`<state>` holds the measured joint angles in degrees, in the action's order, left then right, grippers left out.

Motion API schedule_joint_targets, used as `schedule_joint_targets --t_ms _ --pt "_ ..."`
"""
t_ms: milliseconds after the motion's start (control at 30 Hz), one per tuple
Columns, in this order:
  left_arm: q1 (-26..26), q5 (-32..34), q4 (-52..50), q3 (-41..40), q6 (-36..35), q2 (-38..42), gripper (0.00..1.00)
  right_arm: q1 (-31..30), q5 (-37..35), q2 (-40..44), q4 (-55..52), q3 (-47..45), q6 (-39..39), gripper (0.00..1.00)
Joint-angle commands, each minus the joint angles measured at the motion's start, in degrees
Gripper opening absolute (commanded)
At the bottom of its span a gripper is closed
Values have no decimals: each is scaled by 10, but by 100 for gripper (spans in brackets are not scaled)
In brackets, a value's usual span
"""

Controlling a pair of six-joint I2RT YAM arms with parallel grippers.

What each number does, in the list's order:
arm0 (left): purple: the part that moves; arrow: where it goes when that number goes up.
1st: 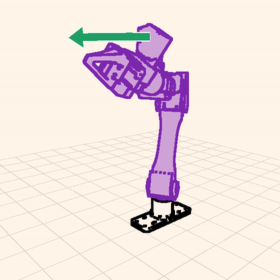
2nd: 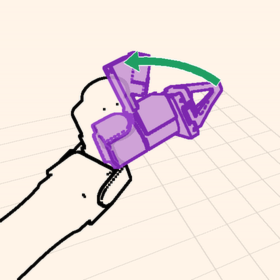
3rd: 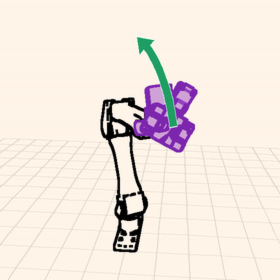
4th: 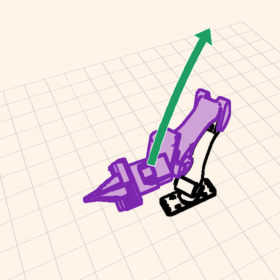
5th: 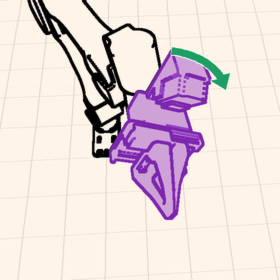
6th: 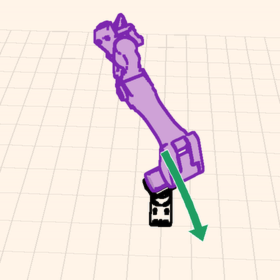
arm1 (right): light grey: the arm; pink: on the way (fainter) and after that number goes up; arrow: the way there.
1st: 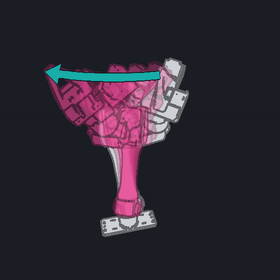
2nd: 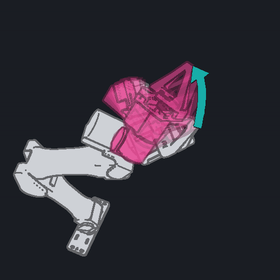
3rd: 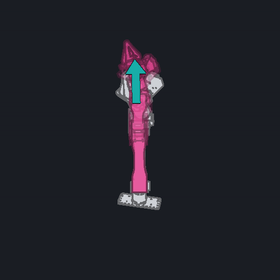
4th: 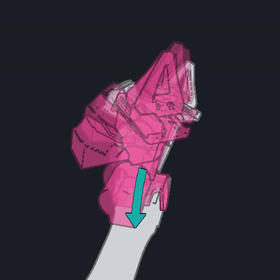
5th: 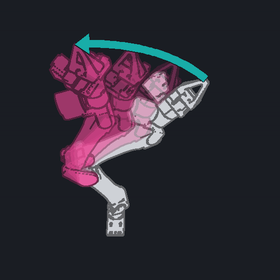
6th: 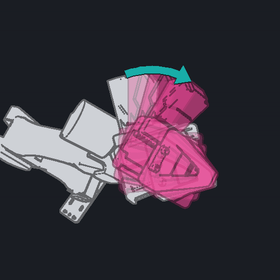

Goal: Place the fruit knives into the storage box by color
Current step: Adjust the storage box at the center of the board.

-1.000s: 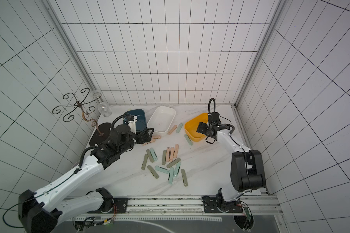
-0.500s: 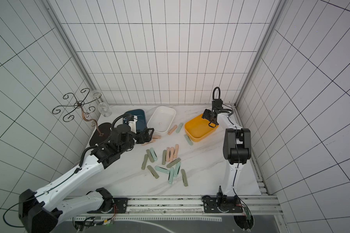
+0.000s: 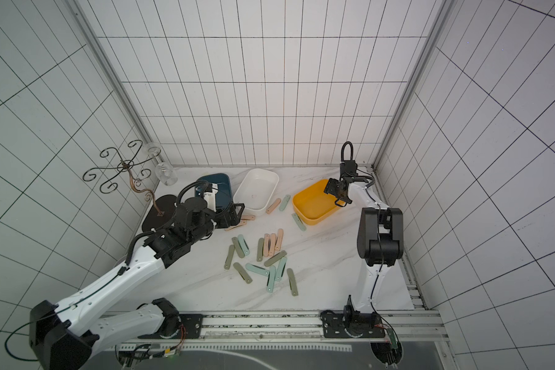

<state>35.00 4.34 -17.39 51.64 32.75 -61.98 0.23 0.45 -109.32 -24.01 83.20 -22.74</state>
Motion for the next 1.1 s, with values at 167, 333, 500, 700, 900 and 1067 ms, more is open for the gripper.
schedule_joint_targets --t_ms 167,333,500,700,900,1067 --pt "5 -2 14 6 15 18 97 2 -4 36 8 -91 10 82" --pt "6 0 16 6 17 19 97 0 7 62 20 -131 1 81" --pt "7 -1 20 6 20 15 97 -9 21 97 39 -184 -9 81" --pt "8 -4 22 6 20 11 97 -13 36 123 49 -191 -3 81" --pt "9 -3 17 6 19 18 97 -47 52 189 25 -157 12 80" --pt "9 4 3 3 10 28 97 -142 34 258 -1 -199 16 80"
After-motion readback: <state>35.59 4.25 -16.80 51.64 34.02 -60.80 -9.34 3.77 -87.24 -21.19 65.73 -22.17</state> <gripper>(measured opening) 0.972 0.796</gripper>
